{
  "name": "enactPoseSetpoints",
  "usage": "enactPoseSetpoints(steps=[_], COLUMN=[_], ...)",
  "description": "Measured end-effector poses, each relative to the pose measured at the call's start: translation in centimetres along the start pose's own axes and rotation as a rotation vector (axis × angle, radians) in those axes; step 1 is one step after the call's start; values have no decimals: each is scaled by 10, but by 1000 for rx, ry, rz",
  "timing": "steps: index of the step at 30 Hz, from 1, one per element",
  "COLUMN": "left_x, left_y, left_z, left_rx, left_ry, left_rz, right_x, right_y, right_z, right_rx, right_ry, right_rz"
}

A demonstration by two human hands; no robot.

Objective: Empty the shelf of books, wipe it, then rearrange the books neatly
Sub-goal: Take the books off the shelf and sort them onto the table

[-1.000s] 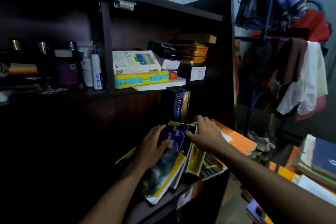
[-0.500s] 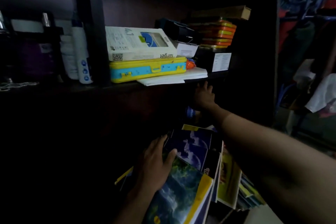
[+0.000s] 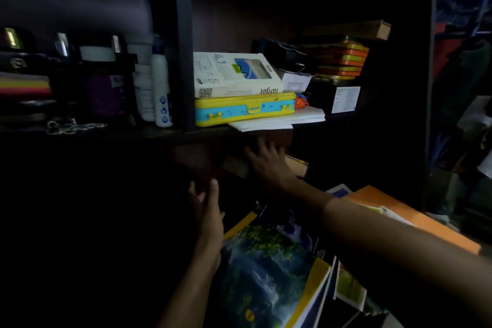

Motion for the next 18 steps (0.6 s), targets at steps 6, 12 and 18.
enactPoseSetpoints(steps=[6,12,18], left_x=[73,178,231], left_y=[25,57,89], left_z=[7,-69,-147], left_rx=[106,-114,-183], left_ry=[292,370,471], left_rz=[6,361,664], right_x=[6,31,59], right_y=[-100,-202,-238], right_z=[-60,-125,-200], right_rx=[524,912,1024], right_ry=[353,582,488], right_rz=[-80,191,341])
Point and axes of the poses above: each hand's wrist, its own z-axis towards the middle knuckle, its own x-axis out of the back of the hand, y = z × x, the point moved 2 cm from there along z, towards the middle knuckle, and after that the axes turned 7 degrees about -x, right-handed, at the moved point
